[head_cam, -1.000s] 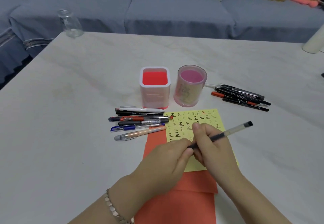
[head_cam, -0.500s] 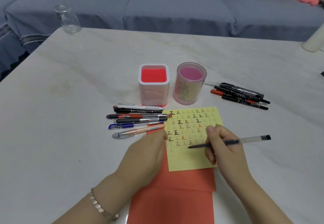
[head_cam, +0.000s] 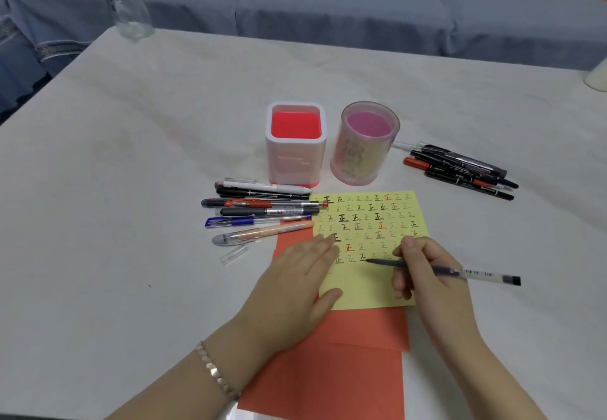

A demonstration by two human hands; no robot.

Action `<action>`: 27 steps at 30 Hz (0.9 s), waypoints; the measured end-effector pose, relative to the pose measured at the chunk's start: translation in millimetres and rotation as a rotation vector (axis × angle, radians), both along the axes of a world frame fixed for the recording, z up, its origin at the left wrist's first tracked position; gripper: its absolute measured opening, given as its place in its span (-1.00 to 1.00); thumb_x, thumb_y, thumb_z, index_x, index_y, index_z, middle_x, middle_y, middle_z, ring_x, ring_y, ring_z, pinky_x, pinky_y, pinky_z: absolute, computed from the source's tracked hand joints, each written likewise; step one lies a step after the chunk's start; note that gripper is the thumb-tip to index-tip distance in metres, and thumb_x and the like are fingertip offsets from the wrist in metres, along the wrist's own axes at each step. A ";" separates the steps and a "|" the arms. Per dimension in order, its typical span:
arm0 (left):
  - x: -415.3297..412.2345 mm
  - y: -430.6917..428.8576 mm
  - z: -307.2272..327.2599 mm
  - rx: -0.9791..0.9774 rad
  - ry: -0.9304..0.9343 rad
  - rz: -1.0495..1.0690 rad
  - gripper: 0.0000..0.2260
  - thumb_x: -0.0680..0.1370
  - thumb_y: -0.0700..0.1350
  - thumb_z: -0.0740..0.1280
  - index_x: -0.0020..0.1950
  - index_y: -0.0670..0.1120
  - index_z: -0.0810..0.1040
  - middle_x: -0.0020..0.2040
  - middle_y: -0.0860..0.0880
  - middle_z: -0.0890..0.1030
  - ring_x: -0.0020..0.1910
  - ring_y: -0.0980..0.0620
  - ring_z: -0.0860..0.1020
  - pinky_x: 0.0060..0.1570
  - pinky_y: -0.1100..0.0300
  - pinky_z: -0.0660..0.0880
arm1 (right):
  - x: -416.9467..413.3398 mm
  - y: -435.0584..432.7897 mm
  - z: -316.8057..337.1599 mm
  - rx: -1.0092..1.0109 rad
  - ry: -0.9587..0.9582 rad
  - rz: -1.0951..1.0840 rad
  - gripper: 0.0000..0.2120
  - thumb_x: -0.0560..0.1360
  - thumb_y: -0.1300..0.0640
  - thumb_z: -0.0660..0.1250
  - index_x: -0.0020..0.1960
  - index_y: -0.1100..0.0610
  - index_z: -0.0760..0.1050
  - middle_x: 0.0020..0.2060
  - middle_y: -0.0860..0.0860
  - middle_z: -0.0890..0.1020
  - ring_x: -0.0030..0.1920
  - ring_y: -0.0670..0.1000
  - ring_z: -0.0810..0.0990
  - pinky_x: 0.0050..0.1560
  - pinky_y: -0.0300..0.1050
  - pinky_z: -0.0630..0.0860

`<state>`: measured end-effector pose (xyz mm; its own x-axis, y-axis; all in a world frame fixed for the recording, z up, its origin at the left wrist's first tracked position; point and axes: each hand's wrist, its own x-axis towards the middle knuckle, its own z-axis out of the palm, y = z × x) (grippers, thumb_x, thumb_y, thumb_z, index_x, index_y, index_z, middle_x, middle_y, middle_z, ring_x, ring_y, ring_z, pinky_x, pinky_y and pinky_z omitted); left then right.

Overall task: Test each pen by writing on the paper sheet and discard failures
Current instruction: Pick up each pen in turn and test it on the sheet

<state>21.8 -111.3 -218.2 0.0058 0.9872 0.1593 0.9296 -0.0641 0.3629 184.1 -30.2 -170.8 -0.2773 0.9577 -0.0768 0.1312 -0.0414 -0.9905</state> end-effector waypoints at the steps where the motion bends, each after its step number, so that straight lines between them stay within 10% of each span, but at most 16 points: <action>1: -1.2 1.5 -2.0 -0.042 0.025 0.006 -0.49 0.49 0.14 0.13 0.33 -0.13 0.44 0.33 -0.05 0.48 0.32 0.02 0.38 0.31 0.14 0.22 | -1.8 -0.7 -0.9 -0.006 0.007 0.011 -0.71 0.56 0.16 0.18 -0.31 0.19 0.43 -0.60 0.02 0.46 -0.55 -0.08 0.39 -0.50 -0.32 0.34; 9: -7.0 5.2 -11.4 -0.032 0.012 0.047 -0.41 0.42 0.25 0.16 0.32 -0.07 0.48 0.36 0.02 0.44 0.38 0.06 0.33 0.33 0.05 0.11 | -23.6 -0.5 -9.1 -0.087 0.080 0.026 -0.75 0.44 0.00 0.24 -0.25 0.17 0.51 -0.42 0.07 0.65 -0.36 0.02 0.64 -0.38 -0.22 0.55; 16: -6.8 6.0 -16.2 0.047 -0.067 0.076 -0.42 0.39 0.25 0.20 0.30 -0.05 0.49 0.36 0.04 0.44 0.39 0.10 0.31 0.34 0.04 0.12 | -45.3 -0.6 -20.9 0.052 -0.080 -0.206 -0.55 0.44 0.12 0.40 -0.50 0.20 0.26 -0.70 0.00 0.41 -0.62 -0.11 0.38 -0.48 -0.38 0.34; 27: -5.6 5.6 -15.2 0.077 -0.090 0.090 -0.42 0.37 0.22 0.21 0.28 -0.07 0.51 0.35 0.02 0.46 0.38 0.07 0.33 0.35 0.03 0.15 | -55.4 -8.6 -44.7 0.182 -0.100 -0.257 -0.68 0.32 0.21 0.21 -0.50 0.08 0.12 -0.62 -0.07 0.22 -0.52 -0.13 0.20 -0.45 -0.41 0.22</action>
